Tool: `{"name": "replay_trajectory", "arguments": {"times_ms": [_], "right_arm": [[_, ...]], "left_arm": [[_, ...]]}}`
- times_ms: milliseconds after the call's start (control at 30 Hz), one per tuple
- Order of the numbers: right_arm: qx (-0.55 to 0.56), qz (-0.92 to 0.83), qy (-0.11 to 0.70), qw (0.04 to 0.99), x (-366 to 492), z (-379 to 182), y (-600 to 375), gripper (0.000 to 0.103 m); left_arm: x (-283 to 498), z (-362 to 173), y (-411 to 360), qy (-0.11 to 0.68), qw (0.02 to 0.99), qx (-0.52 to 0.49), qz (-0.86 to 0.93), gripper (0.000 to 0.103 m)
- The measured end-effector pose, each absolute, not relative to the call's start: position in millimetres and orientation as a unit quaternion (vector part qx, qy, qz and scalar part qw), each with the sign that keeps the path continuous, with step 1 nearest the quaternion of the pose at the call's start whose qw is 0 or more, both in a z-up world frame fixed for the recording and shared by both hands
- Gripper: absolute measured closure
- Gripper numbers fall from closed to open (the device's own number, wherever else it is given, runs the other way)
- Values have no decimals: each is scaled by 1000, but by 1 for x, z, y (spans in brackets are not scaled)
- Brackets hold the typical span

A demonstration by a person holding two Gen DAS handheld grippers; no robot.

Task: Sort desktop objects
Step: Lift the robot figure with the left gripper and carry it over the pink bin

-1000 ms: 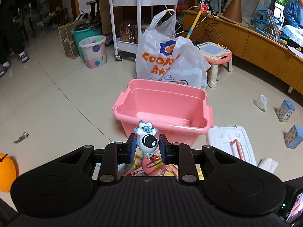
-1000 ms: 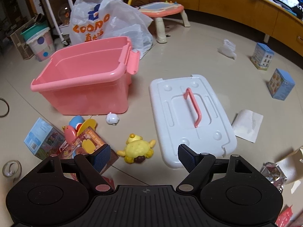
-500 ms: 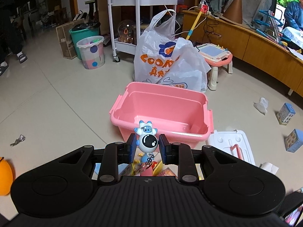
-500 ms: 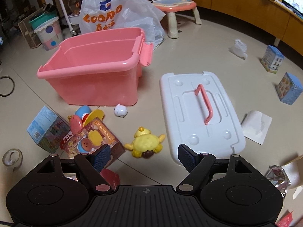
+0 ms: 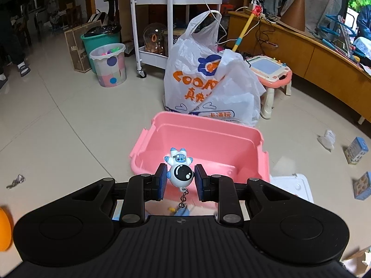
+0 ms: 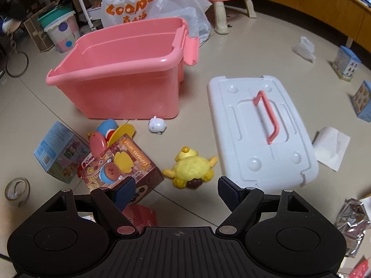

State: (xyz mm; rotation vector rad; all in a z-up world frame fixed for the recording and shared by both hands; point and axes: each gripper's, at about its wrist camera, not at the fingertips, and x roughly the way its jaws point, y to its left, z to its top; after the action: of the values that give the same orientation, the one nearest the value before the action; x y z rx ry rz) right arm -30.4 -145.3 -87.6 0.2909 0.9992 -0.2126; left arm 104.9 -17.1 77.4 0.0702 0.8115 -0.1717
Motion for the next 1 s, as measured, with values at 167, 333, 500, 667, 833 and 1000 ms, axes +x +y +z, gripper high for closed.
{"name": "replay_trajectory", "arguments": {"times_ms": [167, 333, 500, 667, 833, 1000], "right_arm": [[151, -99, 482, 857, -25, -96, -144, 28], [160, -96, 486, 854, -19, -103, -143, 28], [167, -93, 489, 851, -14, -109, -143, 28], [177, -93, 493, 847, -10, -116, -143, 28], [184, -93, 498, 842, -7, -122, -144, 28], [190, -91, 499, 840, -3, -126, -144, 28]], "left_arm": [[136, 74, -19, 396, 914, 42, -80, 77], [162, 66, -25, 402, 911, 41, -84, 77], [182, 55, -32, 410, 907, 39, -88, 77], [202, 44, -37, 420, 902, 36, -90, 77], [221, 26, -40, 438, 893, 33, -100, 77], [242, 7, -43, 460, 881, 30, -110, 77]]}}
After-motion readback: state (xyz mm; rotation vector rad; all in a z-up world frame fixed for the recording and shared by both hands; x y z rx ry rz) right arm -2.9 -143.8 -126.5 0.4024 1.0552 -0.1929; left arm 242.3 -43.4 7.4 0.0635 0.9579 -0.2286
